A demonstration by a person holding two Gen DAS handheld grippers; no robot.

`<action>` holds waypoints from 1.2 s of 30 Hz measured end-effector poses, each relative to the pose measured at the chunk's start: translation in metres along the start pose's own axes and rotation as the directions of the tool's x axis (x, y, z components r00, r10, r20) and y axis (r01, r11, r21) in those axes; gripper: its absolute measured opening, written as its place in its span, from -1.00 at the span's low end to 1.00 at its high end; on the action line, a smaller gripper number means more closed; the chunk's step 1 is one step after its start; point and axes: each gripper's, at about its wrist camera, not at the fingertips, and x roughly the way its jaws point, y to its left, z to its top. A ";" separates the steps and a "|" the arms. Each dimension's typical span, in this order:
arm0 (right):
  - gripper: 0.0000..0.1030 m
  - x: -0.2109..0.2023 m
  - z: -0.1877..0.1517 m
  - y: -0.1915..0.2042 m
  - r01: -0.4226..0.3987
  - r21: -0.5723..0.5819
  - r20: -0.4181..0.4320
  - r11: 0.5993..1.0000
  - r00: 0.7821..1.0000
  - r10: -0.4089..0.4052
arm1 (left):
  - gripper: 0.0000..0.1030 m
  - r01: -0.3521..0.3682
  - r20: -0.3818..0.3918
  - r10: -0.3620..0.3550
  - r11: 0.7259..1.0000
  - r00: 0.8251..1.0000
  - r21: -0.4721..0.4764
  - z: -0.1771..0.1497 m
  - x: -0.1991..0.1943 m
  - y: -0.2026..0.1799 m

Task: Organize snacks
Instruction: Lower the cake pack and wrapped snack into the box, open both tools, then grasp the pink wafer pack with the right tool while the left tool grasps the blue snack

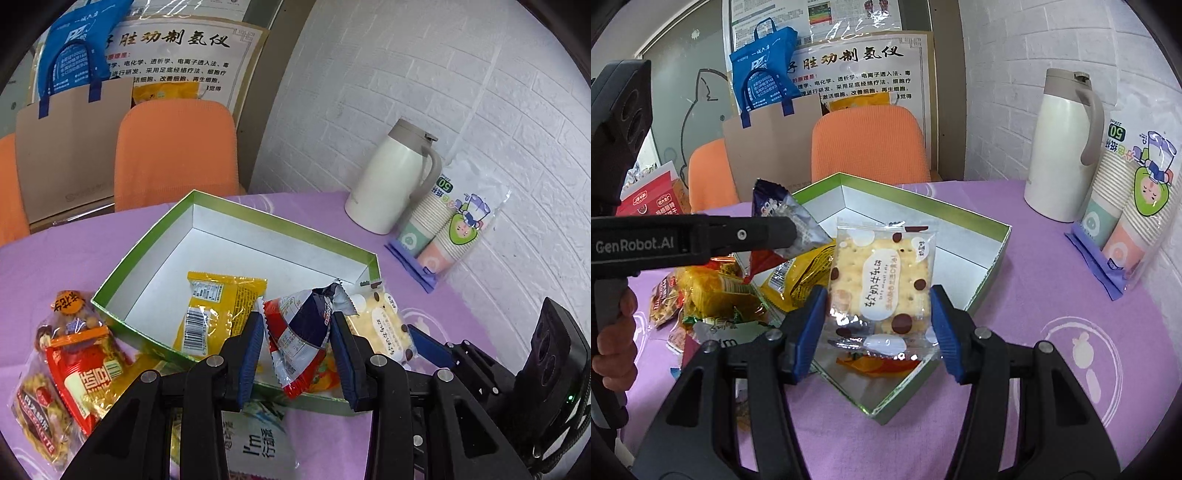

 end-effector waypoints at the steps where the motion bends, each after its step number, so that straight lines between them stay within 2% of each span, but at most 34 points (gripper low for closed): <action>1: 0.12 0.004 0.001 0.000 -0.001 -0.002 -0.005 1.000 1.000 0.001 | -0.28 -0.004 -0.007 0.004 1.000 1.000 0.001 0.002 0.005 0.001; 7: 0.14 0.026 -0.003 -0.003 -0.011 -0.009 -0.042 1.000 0.999 0.011 | -0.25 -0.031 -0.033 0.031 1.000 0.999 0.004 0.004 0.031 0.011; 9: 0.32 0.027 -0.004 -0.001 -0.018 -0.037 -0.034 0.999 0.999 0.017 | -0.23 -0.033 -0.044 0.033 0.999 0.998 0.011 0.003 0.038 0.013; 11: 0.68 0.021 -0.005 0.003 0.003 -0.068 -0.003 0.998 1.000 -0.003 | -0.01 -0.054 -0.031 0.055 0.998 0.998 0.016 0.001 0.041 0.014; 13: 0.72 0.016 -0.004 0.006 0.010 -0.083 0.020 0.996 1.000 -0.008 | 0.82 -0.068 -0.003 0.068 0.998 0.998 -0.004 0.000 0.037 0.017; 14: 0.75 0.014 -0.005 0.007 0.011 -0.087 0.023 0.996 1.000 -0.009 | 0.91 -0.083 0.023 0.084 0.996 0.996 -0.021 -0.001 0.033 0.017; 17: 0.91 0.007 -0.005 0.009 0.022 -0.081 0.018 0.996 1.000 -0.021 | 0.95 -0.113 0.058 0.114 0.993 0.992 -0.016 0.000 0.023 0.016; 21: 0.91 -0.005 -0.006 0.015 0.018 -0.074 0.022 0.997 1.000 -0.016 | 0.96 -0.152 0.082 0.152 0.988 0.985 -0.004 -0.002 0.010 0.014; 27: 0.96 -0.040 -0.011 0.030 -0.007 -0.098 0.083 0.995 0.996 0.015 | 0.96 -0.126 0.128 0.128 0.992 0.984 -0.021 -0.015 -0.028 0.013; 31: 0.98 -0.058 -0.022 0.048 -0.029 -0.146 0.118 0.989 0.992 0.046 | 0.96 -0.143 0.156 0.147 0.989 0.977 -0.037 -0.032 -0.059 0.016; 36: 0.98 -0.058 -0.042 0.067 -0.095 -0.164 0.065 0.982 0.992 0.107 | 0.96 -0.210 0.152 0.216 0.976 0.965 -0.056 -0.065 -0.088 0.025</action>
